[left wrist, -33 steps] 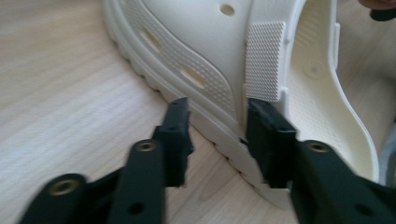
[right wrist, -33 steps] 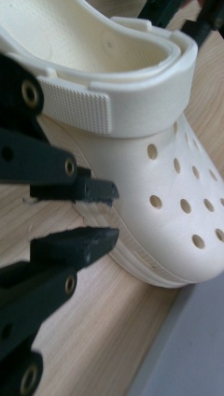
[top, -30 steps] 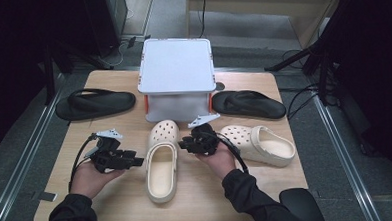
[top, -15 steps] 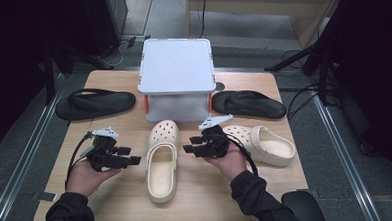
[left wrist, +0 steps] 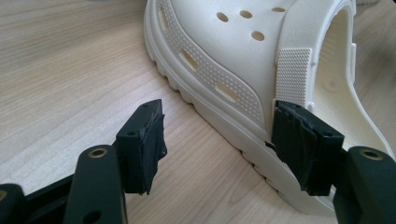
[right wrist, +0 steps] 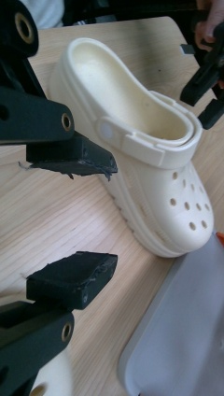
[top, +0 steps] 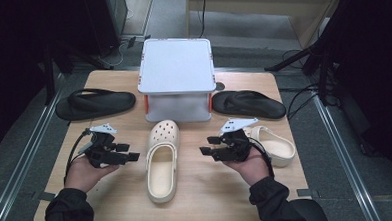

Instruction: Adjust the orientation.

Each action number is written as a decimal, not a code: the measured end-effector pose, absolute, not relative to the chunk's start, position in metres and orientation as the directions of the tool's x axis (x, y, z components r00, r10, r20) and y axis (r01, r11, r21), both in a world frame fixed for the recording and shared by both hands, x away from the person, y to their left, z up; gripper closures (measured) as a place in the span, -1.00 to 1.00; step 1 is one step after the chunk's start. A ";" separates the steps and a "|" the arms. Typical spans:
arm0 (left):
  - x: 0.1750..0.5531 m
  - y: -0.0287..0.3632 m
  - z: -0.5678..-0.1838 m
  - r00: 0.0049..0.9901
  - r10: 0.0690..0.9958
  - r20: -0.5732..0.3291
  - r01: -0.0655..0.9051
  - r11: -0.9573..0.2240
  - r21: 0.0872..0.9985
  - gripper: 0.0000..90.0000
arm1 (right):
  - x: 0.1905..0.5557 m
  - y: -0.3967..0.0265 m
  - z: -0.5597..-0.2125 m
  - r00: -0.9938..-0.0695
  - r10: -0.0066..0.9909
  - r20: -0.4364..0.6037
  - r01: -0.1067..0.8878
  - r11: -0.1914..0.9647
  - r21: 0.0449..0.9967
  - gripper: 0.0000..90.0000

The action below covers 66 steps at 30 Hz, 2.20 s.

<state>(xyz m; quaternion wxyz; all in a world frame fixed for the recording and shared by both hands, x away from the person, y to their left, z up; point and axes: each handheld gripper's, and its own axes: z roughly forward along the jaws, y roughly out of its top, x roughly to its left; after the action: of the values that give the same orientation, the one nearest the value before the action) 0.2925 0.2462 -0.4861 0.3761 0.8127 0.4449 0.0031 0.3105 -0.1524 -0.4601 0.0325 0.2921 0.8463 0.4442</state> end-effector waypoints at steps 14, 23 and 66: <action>0.306 0.238 -0.484 0.628 0.704 -0.332 0.712 -0.347 0.611 -0.21 | 0.296 -0.204 -0.460 -0.776 0.593 0.216 0.522 0.411 0.748 0.13; 0.314 0.237 -0.484 0.626 0.699 -0.347 0.718 -0.342 0.607 -0.21 | 0.291 -0.235 -0.459 -0.732 0.639 0.235 0.559 0.367 0.744 0.13; 0.292 0.251 -0.486 0.574 0.745 -0.341 0.739 -0.292 0.607 -0.18 | 0.329 -0.281 -0.478 -0.685 0.688 0.239 0.613 0.366 0.700 0.12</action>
<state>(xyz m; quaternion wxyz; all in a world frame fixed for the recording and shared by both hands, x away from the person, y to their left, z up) 0.2918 0.2513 -0.4857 0.3753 0.8039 0.4614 0.0035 0.3293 -0.2813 -0.4777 0.0472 0.3941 0.8252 0.4018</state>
